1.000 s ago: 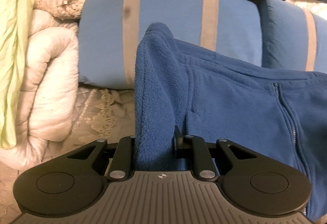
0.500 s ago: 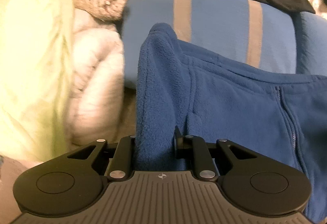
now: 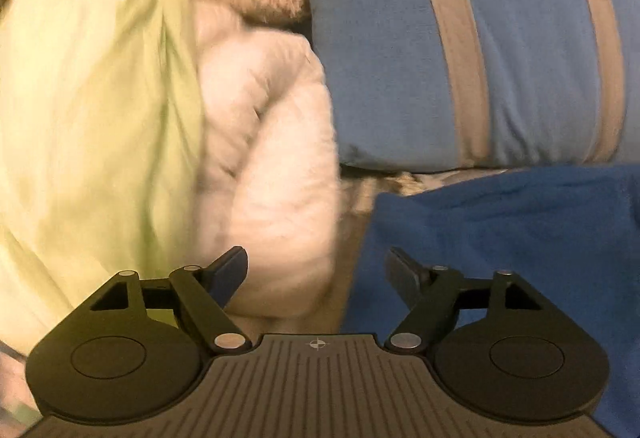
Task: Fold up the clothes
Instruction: 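Lay the folded hoodie on the bed and open both tools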
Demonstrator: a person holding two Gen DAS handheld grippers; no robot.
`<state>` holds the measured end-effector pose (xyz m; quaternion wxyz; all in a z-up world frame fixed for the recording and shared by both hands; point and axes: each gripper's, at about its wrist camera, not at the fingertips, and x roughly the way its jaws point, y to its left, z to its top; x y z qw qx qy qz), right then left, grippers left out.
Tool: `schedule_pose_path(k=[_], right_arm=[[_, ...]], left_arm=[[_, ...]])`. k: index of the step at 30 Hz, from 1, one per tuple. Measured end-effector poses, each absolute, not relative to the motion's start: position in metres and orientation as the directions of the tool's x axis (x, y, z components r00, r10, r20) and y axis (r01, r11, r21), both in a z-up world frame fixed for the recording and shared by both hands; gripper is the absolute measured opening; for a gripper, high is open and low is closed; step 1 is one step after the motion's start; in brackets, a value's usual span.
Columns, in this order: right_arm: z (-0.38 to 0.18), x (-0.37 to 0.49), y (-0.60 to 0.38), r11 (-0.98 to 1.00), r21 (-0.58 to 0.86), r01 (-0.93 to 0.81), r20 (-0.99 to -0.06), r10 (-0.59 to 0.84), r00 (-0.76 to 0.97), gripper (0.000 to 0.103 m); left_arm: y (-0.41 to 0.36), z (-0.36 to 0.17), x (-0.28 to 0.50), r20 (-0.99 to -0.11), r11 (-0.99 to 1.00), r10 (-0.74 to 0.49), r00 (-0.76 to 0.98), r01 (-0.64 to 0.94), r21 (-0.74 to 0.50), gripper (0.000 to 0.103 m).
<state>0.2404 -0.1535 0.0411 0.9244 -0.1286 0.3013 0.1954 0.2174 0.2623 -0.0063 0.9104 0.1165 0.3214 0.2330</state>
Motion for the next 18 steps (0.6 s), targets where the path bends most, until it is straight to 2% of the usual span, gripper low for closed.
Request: schedule_pose_path(k=[4,9,14,18], right_arm=[[0.022,0.232,-0.192,0.910,-0.030,-0.413,-0.617,0.308,0.724,0.103],[-0.011,0.225,-0.237,0.939,0.096,-0.330,-0.628,0.314,0.712,0.103],[-0.040,0.219,-0.265,0.934,0.212,-0.286,-0.609,0.356,0.709,0.103],[-0.056,0.213,-0.270,0.926,0.235,-0.296,-0.585,0.378,0.718,0.103]], left_arm=[[0.266,-0.020,0.209,-0.555,0.927,0.374,0.743,-0.278,0.251,0.076],[0.263,-0.036,0.218,-0.633,0.983,0.184,0.752,-0.142,0.117,0.077],[0.263,-0.044,0.242,-0.604,0.985,0.173,0.778,-0.144,0.096,0.078],[0.273,-0.065,0.264,-0.639,0.985,0.172,0.750,-0.139,0.102,0.078]])
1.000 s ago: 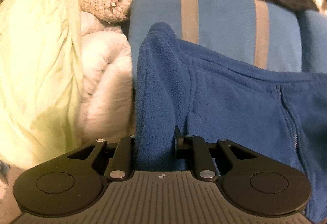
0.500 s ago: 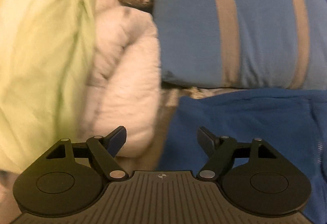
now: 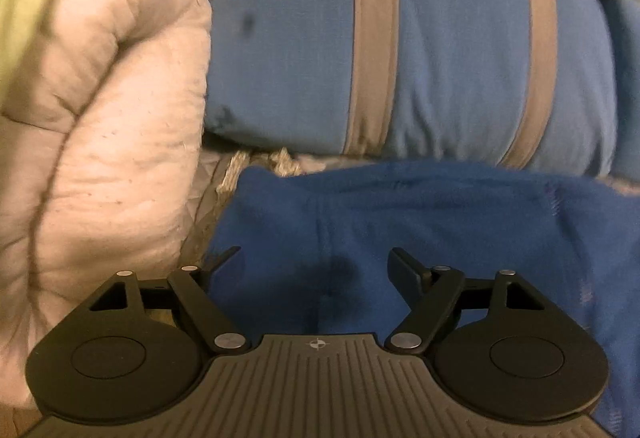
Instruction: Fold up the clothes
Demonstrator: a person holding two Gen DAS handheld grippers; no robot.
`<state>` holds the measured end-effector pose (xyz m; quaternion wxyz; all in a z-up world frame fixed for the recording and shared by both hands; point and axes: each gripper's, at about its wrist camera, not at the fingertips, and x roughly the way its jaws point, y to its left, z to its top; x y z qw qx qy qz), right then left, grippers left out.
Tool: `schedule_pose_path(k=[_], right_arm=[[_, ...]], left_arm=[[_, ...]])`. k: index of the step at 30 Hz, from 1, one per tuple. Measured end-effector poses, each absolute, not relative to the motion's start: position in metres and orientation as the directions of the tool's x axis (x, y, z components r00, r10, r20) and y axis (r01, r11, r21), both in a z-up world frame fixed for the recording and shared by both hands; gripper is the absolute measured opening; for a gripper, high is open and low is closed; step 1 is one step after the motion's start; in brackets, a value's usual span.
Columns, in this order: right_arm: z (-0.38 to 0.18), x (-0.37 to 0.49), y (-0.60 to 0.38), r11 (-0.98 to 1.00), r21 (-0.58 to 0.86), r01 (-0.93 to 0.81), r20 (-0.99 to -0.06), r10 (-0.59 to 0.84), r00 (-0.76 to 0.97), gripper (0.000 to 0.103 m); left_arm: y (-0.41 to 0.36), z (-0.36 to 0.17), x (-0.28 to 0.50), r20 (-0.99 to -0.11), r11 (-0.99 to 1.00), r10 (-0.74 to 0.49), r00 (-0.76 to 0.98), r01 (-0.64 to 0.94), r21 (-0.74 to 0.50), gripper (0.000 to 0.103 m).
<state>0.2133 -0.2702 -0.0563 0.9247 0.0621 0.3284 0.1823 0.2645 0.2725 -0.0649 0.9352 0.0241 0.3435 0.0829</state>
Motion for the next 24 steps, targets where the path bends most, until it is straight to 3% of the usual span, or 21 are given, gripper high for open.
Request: schedule_pose_path(k=[1,4,5,13,24], right_arm=[[-0.058,0.214,-0.270,0.922,0.240,-0.303,-0.588,0.386,0.710,0.103],[-0.058,0.216,-0.270,0.914,0.248,-0.320,-0.586,0.405,0.702,0.103],[-0.058,0.216,-0.269,0.914,0.248,-0.322,-0.581,0.406,0.705,0.103],[-0.066,0.222,-0.274,0.903,0.315,-0.294,-0.604,0.429,0.671,0.103],[-0.062,0.218,-0.277,0.894,0.332,-0.300,-0.576,0.444,0.686,0.103]], left_arm=[[0.275,-0.071,0.270,-0.649,0.984,0.176,0.740,-0.139,0.109,0.080],[0.288,-0.105,0.280,-0.702,0.990,0.123,0.702,-0.136,0.037,0.101],[0.286,-0.109,0.281,-0.702,0.991,0.124,0.702,-0.127,0.048,0.103],[0.280,-0.114,0.291,-0.729,0.990,0.143,0.669,-0.109,0.094,0.103],[0.241,-0.084,0.272,-0.733,0.956,0.276,0.621,-0.099,0.275,0.103]])
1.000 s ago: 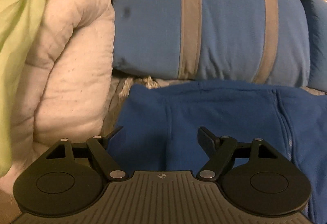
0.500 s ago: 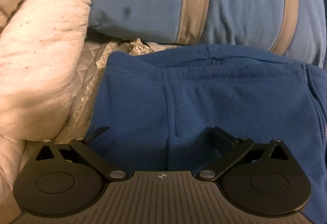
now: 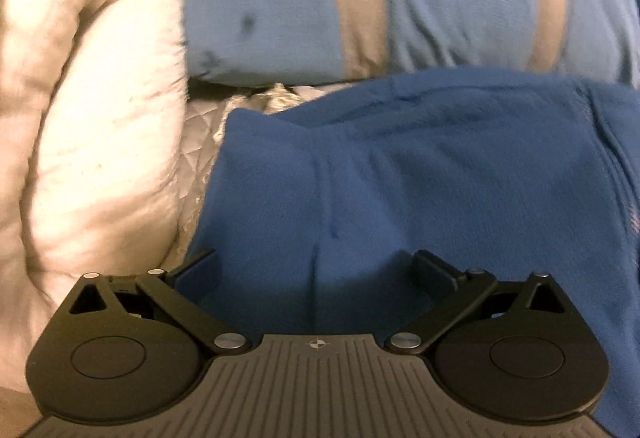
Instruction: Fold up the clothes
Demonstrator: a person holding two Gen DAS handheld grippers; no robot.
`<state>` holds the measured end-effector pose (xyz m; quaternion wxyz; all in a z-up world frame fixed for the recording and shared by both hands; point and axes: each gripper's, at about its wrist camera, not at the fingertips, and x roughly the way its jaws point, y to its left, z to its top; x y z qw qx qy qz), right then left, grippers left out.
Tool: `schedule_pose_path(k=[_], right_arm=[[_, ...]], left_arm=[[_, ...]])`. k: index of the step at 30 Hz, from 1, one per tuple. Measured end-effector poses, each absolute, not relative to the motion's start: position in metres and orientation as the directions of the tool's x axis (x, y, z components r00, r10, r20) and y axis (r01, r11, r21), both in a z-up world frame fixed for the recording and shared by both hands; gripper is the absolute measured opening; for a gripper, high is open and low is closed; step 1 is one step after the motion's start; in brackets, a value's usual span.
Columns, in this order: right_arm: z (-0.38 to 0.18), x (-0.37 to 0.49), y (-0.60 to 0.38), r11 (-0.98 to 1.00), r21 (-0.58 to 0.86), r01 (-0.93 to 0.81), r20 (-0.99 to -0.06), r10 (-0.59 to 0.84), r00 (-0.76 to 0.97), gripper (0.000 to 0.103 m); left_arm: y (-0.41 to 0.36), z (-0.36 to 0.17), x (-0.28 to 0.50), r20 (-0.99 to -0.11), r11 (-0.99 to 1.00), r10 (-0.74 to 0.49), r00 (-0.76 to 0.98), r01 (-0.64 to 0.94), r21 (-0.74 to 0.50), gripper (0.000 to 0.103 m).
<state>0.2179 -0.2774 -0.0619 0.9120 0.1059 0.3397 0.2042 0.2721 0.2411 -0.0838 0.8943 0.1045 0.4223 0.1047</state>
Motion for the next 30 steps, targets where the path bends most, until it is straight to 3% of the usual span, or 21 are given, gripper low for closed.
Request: schedule_pose_path(k=[10,14,19,24,30], right_arm=[[-0.062,0.217,-0.279,0.881,0.351,-0.317,-0.568,0.470,0.675,0.103],[-0.063,0.217,-0.279,0.879,0.359,-0.314,-0.576,0.473,0.667,0.103],[-0.066,0.219,-0.280,0.877,0.371,-0.306,-0.588,0.477,0.653,0.103],[-0.070,0.223,-0.275,0.871,0.381,-0.311,-0.611,0.489,0.622,0.103],[-0.072,0.225,-0.267,0.876,0.357,-0.325,-0.637,0.482,0.601,0.103]], left_arm=[[0.160,-0.051,0.269,-0.688,0.999,-0.002,0.726,0.032,0.032,0.103],[0.136,-0.074,0.282,-0.625,1.000,0.016,0.780,-0.009,0.016,0.103],[0.137,-0.120,0.305,-0.682,0.998,0.018,0.731,-0.057,-0.035,0.103],[0.134,-0.119,0.318,-0.722,0.999,0.039,0.690,-0.035,0.021,0.103],[0.129,-0.125,0.315,-0.710,0.999,0.051,0.703,-0.026,0.046,0.103]])
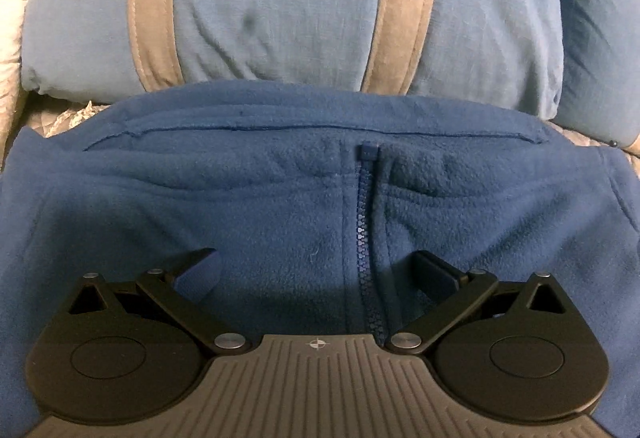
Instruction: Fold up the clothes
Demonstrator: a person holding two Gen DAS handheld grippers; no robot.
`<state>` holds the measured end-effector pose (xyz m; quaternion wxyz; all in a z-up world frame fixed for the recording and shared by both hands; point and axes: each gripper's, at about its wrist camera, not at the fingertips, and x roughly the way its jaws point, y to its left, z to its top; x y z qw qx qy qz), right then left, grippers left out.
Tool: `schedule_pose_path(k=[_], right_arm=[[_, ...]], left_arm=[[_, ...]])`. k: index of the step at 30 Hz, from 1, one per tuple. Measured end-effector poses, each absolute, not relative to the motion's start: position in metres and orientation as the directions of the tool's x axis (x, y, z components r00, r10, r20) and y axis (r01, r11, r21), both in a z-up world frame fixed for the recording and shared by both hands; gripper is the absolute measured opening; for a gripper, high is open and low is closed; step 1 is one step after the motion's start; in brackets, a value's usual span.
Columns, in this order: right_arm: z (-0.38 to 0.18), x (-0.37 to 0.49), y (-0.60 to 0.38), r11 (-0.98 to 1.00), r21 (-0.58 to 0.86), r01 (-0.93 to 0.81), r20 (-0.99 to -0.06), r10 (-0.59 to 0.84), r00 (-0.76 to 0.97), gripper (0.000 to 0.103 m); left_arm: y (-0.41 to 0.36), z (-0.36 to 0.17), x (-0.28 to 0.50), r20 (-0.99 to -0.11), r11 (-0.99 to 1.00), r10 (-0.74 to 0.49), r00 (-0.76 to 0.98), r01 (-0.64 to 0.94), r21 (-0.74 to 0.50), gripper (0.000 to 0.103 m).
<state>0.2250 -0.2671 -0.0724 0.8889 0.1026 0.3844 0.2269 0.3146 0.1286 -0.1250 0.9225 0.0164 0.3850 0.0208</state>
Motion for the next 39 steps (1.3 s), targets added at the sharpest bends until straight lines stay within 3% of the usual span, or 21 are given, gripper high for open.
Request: schedule_pose_path(k=[5,12,20,23,26,30,34,39], right_arm=[[-0.077,0.229,-0.270,0.914,0.303,-0.268,-0.678,0.405,0.613,0.103],[-0.085,0.233,-0.272,0.968,0.155,-0.195,-0.739,0.245,0.627,0.103],[-0.100,0.239,-0.265,0.986,0.010,-0.165,-0.801,0.107,0.589,0.103],[-0.103,0.241,-0.266,0.987,0.013,-0.160,-0.811,0.104,0.576,0.103],[-0.103,0.242,-0.268,0.988,0.025,-0.155,-0.813,0.110,0.572,0.103],[-0.102,0.243,-0.269,0.988,0.039,-0.151,-0.815,0.119,0.568,0.103],[-0.100,0.245,-0.272,0.988,0.066,-0.137,-0.810,0.133,0.571,0.103],[-0.087,0.240,-0.281,0.963,0.217,-0.161,-0.755,0.270,0.598,0.103]], left_arm=[[0.120,-0.120,0.300,-0.685,0.994,0.099,0.722,-0.043,0.098,0.103],[0.089,-0.093,0.281,-0.728,0.987,0.138,0.672,-0.032,0.157,0.103],[0.017,-0.051,0.265,-0.682,0.998,-0.065,0.729,0.036,-0.056,0.103],[-0.017,-0.059,0.267,-0.686,0.989,-0.144,0.713,0.086,-0.119,0.103],[-0.045,-0.090,0.273,-0.707,0.989,-0.148,0.692,0.104,-0.104,0.103],[-0.074,-0.127,0.256,-0.633,0.990,-0.015,0.774,0.098,0.096,0.103],[-0.061,-0.122,0.254,-0.636,0.994,-0.068,0.768,0.107,0.023,0.103],[-0.061,-0.118,0.250,-0.628,0.994,-0.099,0.772,0.106,-0.026,0.103]])
